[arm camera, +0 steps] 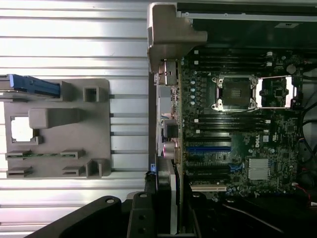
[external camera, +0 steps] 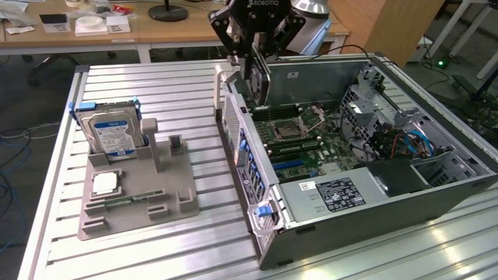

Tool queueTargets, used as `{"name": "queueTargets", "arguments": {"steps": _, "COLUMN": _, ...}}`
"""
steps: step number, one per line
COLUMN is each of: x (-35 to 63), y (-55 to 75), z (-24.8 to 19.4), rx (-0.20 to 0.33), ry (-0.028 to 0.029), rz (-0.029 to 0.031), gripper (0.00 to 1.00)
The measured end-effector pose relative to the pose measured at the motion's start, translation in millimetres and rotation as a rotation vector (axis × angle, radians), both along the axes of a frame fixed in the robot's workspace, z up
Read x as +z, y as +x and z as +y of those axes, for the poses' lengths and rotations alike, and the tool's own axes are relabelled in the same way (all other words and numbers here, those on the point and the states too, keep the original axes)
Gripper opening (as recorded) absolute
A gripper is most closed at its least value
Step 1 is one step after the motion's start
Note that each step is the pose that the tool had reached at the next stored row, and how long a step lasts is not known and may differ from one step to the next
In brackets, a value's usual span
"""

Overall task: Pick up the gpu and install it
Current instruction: 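Pick up the gpu and move the gpu toward the slot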

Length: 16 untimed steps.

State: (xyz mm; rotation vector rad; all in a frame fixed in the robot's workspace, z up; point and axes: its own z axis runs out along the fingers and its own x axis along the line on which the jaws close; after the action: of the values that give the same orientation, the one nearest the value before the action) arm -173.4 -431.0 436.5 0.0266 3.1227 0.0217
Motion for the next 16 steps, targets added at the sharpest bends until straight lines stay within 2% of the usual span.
{"name": "queueTargets", "arguments": {"steps": 11, "x": -0.1, "y": 28.8, "z": 0.0, "rx": 0.000, "ry": 0.0000, "rz": 0.0000, "gripper": 0.28}}
{"name": "queueTargets", "arguments": {"steps": 16, "x": -0.2, "y": 40.8, "z": 0.0, "rx": 0.018, "ry": 0.0003, "rz": 0.0001, "gripper": 0.28}}
